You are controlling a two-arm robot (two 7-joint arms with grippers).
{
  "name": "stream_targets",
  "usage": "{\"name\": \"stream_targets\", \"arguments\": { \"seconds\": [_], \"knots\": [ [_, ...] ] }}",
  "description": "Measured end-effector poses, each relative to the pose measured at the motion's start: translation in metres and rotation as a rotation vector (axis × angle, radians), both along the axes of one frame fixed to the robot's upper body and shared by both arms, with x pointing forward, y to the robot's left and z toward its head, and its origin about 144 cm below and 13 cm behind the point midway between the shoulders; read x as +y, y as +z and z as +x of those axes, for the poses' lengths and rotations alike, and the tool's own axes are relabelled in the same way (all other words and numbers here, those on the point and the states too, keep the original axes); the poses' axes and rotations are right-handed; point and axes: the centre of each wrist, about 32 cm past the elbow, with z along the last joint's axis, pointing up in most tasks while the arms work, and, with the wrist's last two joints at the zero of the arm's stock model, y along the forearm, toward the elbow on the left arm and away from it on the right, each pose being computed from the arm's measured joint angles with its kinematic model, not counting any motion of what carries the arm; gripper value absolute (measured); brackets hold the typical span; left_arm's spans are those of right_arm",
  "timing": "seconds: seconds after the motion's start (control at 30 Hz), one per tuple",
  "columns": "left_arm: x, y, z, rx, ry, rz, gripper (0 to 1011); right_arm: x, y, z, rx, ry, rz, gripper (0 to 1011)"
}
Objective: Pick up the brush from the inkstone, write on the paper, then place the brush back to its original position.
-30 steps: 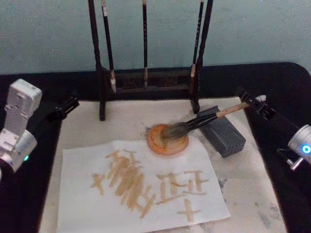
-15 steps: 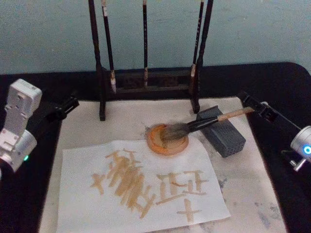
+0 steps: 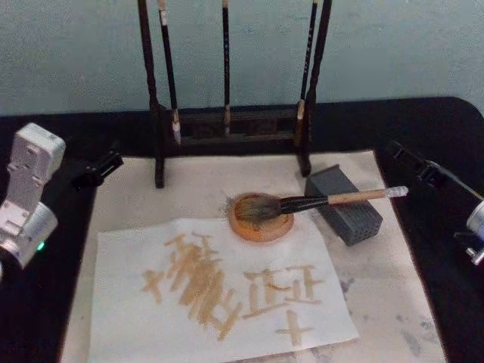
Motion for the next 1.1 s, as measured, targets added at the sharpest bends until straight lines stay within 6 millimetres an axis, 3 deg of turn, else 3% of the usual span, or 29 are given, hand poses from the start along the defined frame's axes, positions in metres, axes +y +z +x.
{"name": "stream_targets", "arguments": {
  "seconds": [0.43, 1.1],
  "knots": [
    [0.0, 0.0, 0.0, 0.0, 0.0, 0.0, 1002, -0.008, 0.002, -0.002, -0.015, -0.02, -0.021, 1008],
    [0.0, 0.0, 0.0, 0.0, 0.0, 0.0, 1002, -0.017, 0.025, -0.022, -0.134, -0.041, -0.214, 1008]
  ]
}}
